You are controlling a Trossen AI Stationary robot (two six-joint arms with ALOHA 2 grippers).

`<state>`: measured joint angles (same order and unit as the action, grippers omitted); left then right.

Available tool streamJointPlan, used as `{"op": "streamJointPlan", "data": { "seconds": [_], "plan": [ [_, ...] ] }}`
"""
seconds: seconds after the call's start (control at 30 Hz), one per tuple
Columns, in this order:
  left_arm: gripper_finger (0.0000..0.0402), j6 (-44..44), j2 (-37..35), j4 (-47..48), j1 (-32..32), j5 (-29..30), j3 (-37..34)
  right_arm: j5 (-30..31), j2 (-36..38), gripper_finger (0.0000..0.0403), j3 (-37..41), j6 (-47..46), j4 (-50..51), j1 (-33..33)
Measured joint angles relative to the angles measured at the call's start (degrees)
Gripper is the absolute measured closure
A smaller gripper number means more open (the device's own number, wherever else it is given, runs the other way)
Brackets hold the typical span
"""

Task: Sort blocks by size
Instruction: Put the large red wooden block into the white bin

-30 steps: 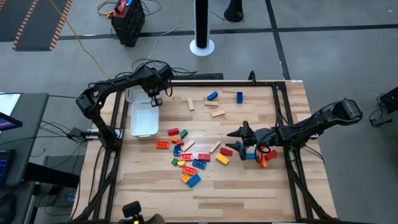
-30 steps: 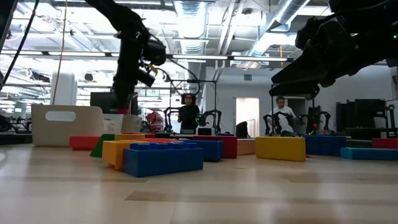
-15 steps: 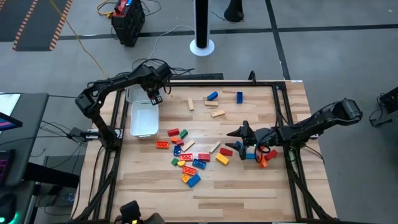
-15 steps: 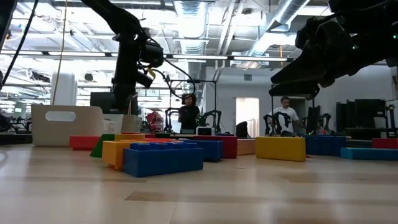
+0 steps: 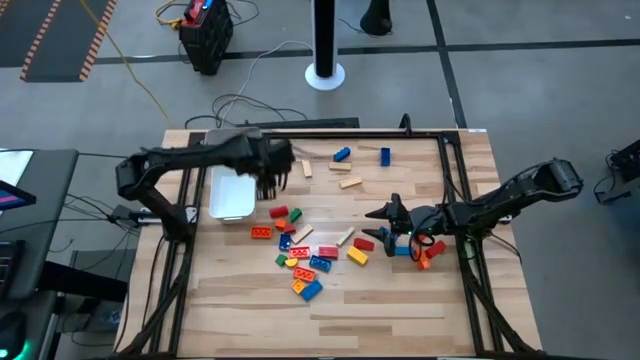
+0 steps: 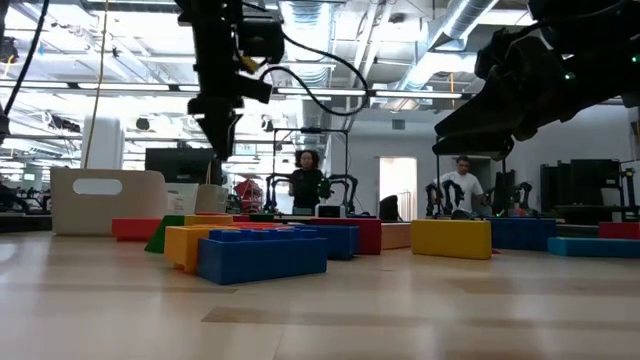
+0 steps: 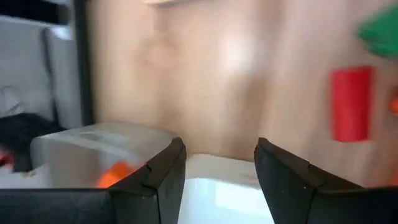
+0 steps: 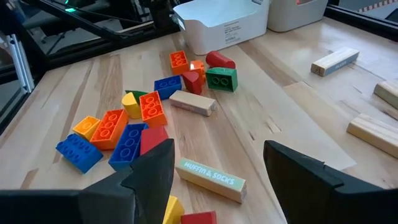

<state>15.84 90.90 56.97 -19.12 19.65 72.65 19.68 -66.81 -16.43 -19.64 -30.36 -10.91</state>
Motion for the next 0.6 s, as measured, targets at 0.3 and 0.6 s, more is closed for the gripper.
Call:
{"op": "streamJointPlan", "data": {
  "seconds": [0.3,0.6],
  "plan": [
    [0.0220,-11.3,0.1,-7.4,6.4,-8.8,-8.2,0.0,0.0,0.0129,0.0,-0.1,-1.1,-0.3],
    [0.0213,-15.2,0.2,-17.3,5.8,-16.7,-11.9,0.0,0.0,0.0129,0.0,-0.1,-2.9,-0.8]
  ]
}}
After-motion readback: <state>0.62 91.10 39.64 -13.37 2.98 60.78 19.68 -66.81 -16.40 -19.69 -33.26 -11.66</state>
